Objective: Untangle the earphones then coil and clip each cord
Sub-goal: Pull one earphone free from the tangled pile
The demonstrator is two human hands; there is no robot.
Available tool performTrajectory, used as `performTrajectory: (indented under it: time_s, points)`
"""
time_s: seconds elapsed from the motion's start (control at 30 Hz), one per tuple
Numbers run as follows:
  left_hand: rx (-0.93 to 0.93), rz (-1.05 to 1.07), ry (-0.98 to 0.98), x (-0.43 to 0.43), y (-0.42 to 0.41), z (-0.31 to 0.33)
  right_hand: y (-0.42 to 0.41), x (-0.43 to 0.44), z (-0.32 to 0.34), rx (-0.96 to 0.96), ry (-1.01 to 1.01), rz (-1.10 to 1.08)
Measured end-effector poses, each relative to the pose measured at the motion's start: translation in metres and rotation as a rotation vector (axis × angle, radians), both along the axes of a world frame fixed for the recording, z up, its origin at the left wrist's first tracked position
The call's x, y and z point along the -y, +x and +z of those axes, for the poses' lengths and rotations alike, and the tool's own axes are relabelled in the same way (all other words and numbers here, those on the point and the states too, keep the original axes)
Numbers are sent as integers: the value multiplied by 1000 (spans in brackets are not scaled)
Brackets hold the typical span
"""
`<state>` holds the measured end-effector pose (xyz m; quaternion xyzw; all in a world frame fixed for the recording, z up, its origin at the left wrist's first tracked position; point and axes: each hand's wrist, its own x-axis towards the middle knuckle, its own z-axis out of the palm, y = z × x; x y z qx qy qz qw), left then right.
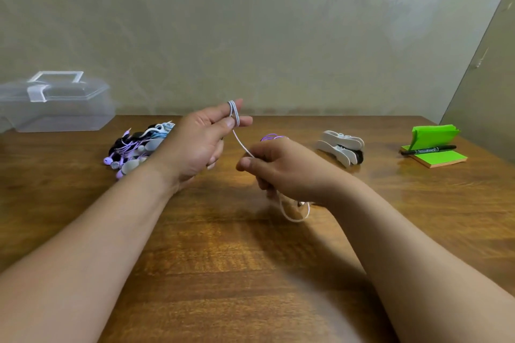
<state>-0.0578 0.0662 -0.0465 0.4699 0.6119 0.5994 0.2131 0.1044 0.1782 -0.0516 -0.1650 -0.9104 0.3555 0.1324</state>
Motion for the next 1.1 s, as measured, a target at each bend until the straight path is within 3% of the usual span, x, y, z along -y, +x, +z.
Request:
performTrajectory:
  time_s: [0.17,0.27,0.4,0.47,0.63,0.73,0.8,0.9,1.0,1.1]
  points:
    - [-342,117,-173,7,-1,4,3,-15,10,-186,230,-202]
    - [-366,-22,-264,10,4,6,7,-29,14,-338,151,-304]
    - [-346,-317,-347,14,16,6,12,-38,11,-438,-31,-213]
    - [-245,-411,-313,15,19,8,12,-40,8,-467,-202,-119]
    - [224,-571,-176,19,21,10,2,-35,-8,-497,-573,34]
    - [429,-528,-5,11,17,5,-6,-27,-16,-455,-676,88]
    - [491,-412,95,6,7,5,-6,-21,-16,-351,-613,108]
    - [294,-158,87,4,-6,6,-2,-10,-10,-179,-425,79]
    - [-244,82,-109,4,-8,0,3,-5,3,-166,-259,20]
    - [-619,31,-240,7,-4,1,7,-15,13,-282,-62,-136]
